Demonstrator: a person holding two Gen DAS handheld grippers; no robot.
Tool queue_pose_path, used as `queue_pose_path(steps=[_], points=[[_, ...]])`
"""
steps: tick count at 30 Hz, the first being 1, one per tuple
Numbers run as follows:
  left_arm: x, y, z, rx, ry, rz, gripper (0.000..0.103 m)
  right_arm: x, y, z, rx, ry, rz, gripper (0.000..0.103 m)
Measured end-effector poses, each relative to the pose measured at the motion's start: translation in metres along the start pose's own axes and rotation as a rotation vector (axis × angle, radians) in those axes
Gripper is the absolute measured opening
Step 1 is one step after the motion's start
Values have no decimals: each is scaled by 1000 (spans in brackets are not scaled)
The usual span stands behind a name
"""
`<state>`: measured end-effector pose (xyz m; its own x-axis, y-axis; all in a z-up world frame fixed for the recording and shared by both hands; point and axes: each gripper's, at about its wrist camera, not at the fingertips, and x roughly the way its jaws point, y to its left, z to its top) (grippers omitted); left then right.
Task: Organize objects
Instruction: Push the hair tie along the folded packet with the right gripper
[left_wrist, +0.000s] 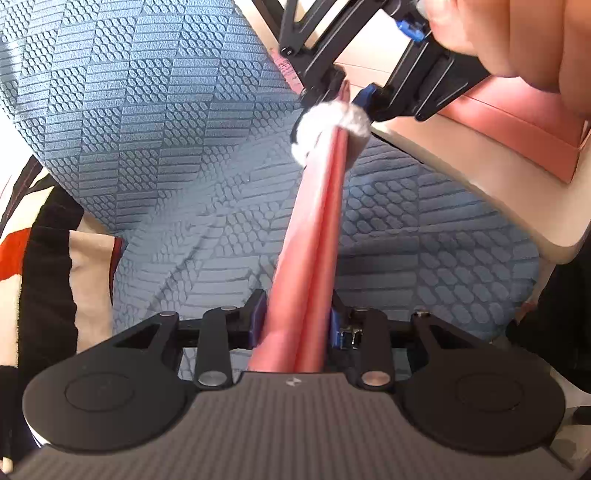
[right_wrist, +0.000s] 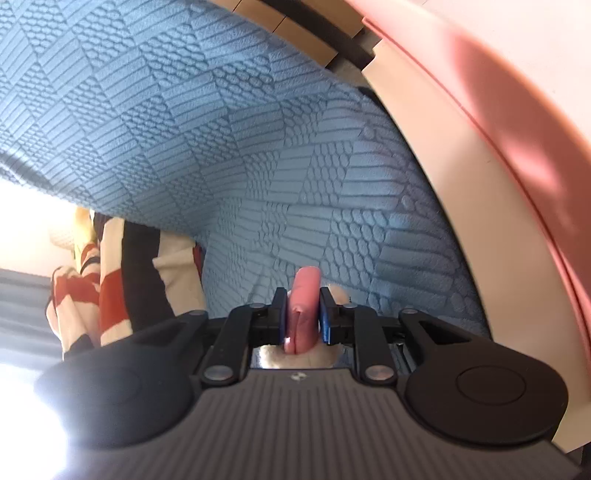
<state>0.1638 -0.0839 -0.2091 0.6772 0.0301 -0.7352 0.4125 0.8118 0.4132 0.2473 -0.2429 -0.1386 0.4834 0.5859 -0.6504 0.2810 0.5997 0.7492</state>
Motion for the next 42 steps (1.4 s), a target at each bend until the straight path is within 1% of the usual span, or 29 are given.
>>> queue_pose_path(steps=[1, 2, 3, 5, 7, 9, 12, 14, 16, 19, 21, 23, 24, 25, 30, 33, 37, 38, 42], points=[[1, 2, 0, 1, 0, -5, 36, -1, 0, 0, -2, -9, -7, 22], [0, 1, 0, 4, 1, -11, 31, -2, 0, 1, -4, -13, -12, 22], [0, 1, -1, 2, 2, -14, 29, -2, 0, 2, -7, -13, -19, 23], [1, 3, -1, -5, -2, -6, 21, -3, 1, 2, -17, -14, -41, 24], [2, 6, 0, -23, -7, -5, 17, -2, 2, 2, -34, -17, -63, 25], [2, 8, 0, -34, -7, -11, 15, -1, 3, 0, -39, -17, -59, 25], [3, 10, 1, -44, -8, -3, 14, 8, 0, -5, -10, 51, -22, 25], [3, 9, 1, -53, -5, -4, 14, 17, 0, -12, -6, 96, -19, 24], [4, 11, 1, -59, -2, -6, 14, 22, 2, -18, -17, 114, -19, 24], [5, 16, 2, -92, -5, -25, 14, 21, 8, -19, -44, 100, -32, 26], [5, 18, 3, -110, 0, -34, 14, 17, 11, -19, -61, 73, -44, 29], [5, 20, 4, -131, 6, -38, 14, 12, 15, -19, -70, 50, -45, 34], [5, 22, 4, -148, 10, -45, 14, 9, 16, -19, -73, 45, -43, 39], [5, 24, 4, -167, 13, -53, 14, 7, 17, -20, -76, 44, -40, 41], [7, 33, 5, -230, 24, -74, 14, -1, 27, -31, -120, 56, 5, 40], [9, 36, 5, -257, 31, -84, 14, -5, 31, -39, -146, 65, 6, 40], [10, 38, 4, -284, 34, -91, 15, -1, 37, -48, -155, 93, 34, 40], [11, 39, 4, -290, 34, -79, 15, 1, 38, -50, -162, 101, 32, 39], [11, 36, 4, -281, 35, -77, 15, 10, 40, -52, -175, 99, -4, 37]])
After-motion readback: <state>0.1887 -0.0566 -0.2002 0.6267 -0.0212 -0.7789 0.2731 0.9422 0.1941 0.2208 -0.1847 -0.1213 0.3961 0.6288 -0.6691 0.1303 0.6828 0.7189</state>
